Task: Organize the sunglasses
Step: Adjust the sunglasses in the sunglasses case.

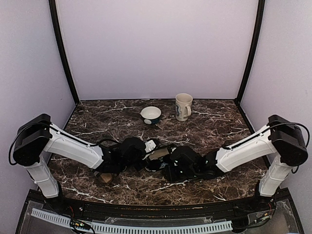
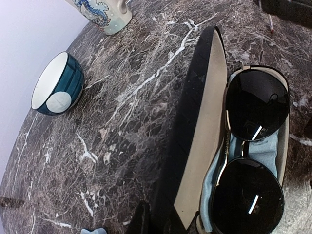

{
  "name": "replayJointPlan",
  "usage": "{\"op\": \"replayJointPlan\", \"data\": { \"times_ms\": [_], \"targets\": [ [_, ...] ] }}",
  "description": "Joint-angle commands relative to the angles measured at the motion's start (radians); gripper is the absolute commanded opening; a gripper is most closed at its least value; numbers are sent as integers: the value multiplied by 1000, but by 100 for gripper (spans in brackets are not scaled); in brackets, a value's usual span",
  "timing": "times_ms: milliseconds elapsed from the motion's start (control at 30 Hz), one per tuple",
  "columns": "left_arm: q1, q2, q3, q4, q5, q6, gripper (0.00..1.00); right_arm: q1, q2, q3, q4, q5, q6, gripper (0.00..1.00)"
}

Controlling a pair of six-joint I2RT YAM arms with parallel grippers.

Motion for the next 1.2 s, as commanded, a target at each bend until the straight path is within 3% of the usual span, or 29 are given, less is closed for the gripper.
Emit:
{"op": "replayJointPlan", "data": {
  "times_ms": [0, 1167],
  "targets": [
    [-11, -4, 37, -1, -14, -47, 0, 7, 40, 53, 2, 1, 19, 44],
    [-49, 26, 68, -63, -40, -158, 0, -1, 92, 103, 21, 5, 55, 40]
  ]
}}
